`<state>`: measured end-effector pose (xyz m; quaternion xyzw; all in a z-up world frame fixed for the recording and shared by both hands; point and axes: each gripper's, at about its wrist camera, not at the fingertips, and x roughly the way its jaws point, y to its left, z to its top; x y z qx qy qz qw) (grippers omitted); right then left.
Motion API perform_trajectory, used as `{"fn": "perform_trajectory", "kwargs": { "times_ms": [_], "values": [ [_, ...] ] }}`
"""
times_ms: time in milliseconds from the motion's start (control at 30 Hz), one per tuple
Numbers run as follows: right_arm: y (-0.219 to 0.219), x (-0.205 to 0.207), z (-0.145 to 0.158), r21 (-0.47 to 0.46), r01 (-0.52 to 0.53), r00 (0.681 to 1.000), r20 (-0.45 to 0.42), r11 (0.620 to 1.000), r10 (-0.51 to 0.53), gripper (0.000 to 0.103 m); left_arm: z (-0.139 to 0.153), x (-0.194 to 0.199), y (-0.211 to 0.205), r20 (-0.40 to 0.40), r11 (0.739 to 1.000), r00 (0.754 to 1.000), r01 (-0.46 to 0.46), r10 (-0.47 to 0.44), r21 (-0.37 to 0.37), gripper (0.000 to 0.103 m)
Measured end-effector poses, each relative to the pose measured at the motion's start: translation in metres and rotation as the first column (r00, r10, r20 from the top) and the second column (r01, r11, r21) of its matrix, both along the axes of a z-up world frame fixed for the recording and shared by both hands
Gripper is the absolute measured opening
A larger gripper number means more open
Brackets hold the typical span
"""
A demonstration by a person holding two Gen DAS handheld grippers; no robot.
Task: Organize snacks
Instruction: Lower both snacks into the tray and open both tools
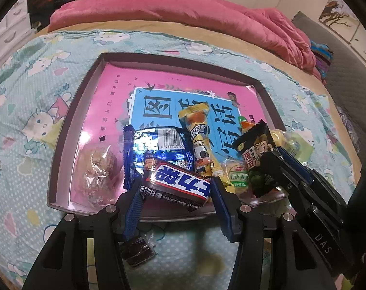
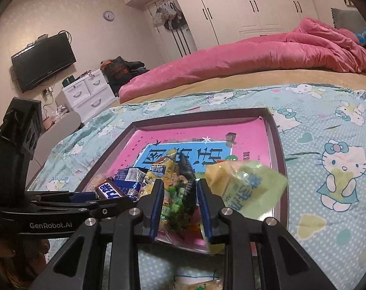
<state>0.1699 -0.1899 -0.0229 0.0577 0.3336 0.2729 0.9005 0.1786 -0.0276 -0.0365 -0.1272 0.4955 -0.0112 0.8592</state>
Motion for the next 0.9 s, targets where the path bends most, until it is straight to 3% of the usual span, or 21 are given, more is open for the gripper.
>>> {"fn": "perform_trajectory", "kwargs": {
  "times_ms": [267, 567, 900],
  "values": [
    [-0.003, -0.001, 0.001, 0.003, 0.015, 1.000, -0.004, 1.000, -0.015, 0.030, -0.002, 0.000, 0.001, -0.009, 1.000, 1.000, -0.005, 0.004, -0.005, 0.056],
    [-0.009, -0.012, 0.011, -0.007, 0.018, 0.999, 0.041, 1.000, -0.018, 0.046, -0.001, -0.002, 0.003, -0.015, 1.000, 1.000, -0.012, 0.012, 0.007, 0.056],
    [-0.013, -0.022, 0.023, -0.013, 0.009, 0.997, 0.077, 1.000, -0.008, 0.055, 0.000, -0.002, 0.004, -0.023, 1.000, 1.000, -0.013, 0.013, 0.013, 0.057]
  ]
}}
